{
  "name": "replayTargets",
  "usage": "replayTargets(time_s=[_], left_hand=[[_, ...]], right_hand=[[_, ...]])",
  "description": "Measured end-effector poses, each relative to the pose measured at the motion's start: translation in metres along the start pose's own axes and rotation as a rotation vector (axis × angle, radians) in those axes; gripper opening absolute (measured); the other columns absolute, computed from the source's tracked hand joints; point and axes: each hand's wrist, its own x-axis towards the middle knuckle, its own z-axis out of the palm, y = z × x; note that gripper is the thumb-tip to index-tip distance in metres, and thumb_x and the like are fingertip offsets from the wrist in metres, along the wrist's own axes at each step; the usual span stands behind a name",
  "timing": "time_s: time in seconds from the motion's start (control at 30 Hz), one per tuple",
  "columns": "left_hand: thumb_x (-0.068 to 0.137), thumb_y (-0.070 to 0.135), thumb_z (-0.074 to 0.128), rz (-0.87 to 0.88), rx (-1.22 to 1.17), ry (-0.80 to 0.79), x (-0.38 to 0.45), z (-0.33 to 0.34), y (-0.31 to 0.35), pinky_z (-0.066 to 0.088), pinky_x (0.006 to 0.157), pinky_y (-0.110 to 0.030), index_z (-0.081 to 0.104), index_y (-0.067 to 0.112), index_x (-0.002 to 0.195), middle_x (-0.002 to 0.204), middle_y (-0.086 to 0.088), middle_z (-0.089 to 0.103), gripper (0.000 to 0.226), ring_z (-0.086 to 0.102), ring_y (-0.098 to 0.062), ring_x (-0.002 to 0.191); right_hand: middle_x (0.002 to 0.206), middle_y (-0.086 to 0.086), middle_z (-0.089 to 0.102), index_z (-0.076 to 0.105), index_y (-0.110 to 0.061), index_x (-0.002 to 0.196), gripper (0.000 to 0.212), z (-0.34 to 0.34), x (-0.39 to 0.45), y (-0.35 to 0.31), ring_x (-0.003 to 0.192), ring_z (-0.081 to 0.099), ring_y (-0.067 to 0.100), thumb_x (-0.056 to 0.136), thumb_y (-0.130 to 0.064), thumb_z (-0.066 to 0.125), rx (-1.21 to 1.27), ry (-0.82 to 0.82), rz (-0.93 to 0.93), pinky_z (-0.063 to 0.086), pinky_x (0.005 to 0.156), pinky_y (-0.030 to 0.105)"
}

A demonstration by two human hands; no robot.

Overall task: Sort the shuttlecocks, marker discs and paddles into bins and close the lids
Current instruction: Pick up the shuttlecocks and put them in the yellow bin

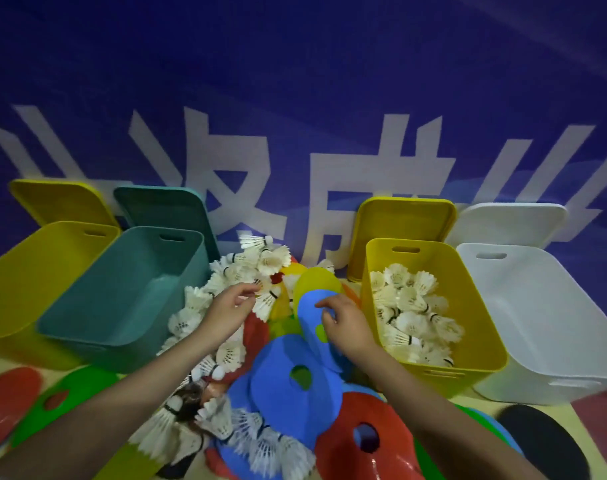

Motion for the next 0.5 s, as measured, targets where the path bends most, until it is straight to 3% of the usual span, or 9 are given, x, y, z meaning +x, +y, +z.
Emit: replayTargets(time_s=[0.1, 0.23, 0.4, 0.5], left_hand=[[0.093, 0.012, 0.054, -0.022, 0.039, 0.021, -0.003, -0.035, -0.025, 0.046, 0.075, -0.026, 0.061, 0.032, 0.101, 0.105, 0.006, 0.061, 0.023, 0.06, -0.013, 0.093], [0.093, 0.014, 0.055, -0.059, 0.109, 0.039, -0.015, -0.07, -0.061, 0.042, 0.071, -0.013, 0.062, 0.021, 0.112, 0.112, 0.001, 0.057, 0.021, 0.057, -0.01, 0.095], [0.094, 0.018, 0.054, -0.091, 0.174, 0.037, -0.04, -0.102, -0.094, 0.048, 0.075, -0.027, 0.06, 0.023, 0.118, 0.113, 0.003, 0.055, 0.026, 0.061, -0.015, 0.094], [0.093, 0.018, 0.057, -0.043, 0.183, 0.054, -0.067, -0.113, -0.105, 0.044, 0.072, -0.016, 0.062, 0.023, 0.112, 0.104, 0.005, 0.055, 0.021, 0.06, -0.009, 0.09]], right_hand=[[0.127, 0.005, 0.058, 0.064, -0.015, 0.119, 0.029, 0.026, 0.003, -0.015, 0.118, 0.053, 0.02, 0.097, -0.018, 0.046, -0.02, -0.05, 0.053, 0.044, 0.098, 0.036], [0.129, 0.006, 0.056, 0.06, -0.011, 0.124, 0.03, 0.062, 0.004, -0.039, 0.115, 0.054, 0.022, 0.098, -0.015, 0.044, -0.042, -0.093, 0.065, 0.044, 0.096, 0.035], [0.118, 0.009, 0.06, 0.061, -0.011, 0.121, 0.029, 0.115, 0.005, -0.069, 0.104, 0.057, 0.023, 0.096, -0.019, 0.049, -0.036, -0.217, -0.019, 0.046, 0.085, 0.033], [0.118, 0.01, 0.061, 0.06, -0.011, 0.122, 0.031, 0.145, 0.004, -0.08, 0.109, 0.055, 0.025, 0.094, -0.022, 0.05, -0.087, -0.277, -0.072, 0.043, 0.086, 0.033]])
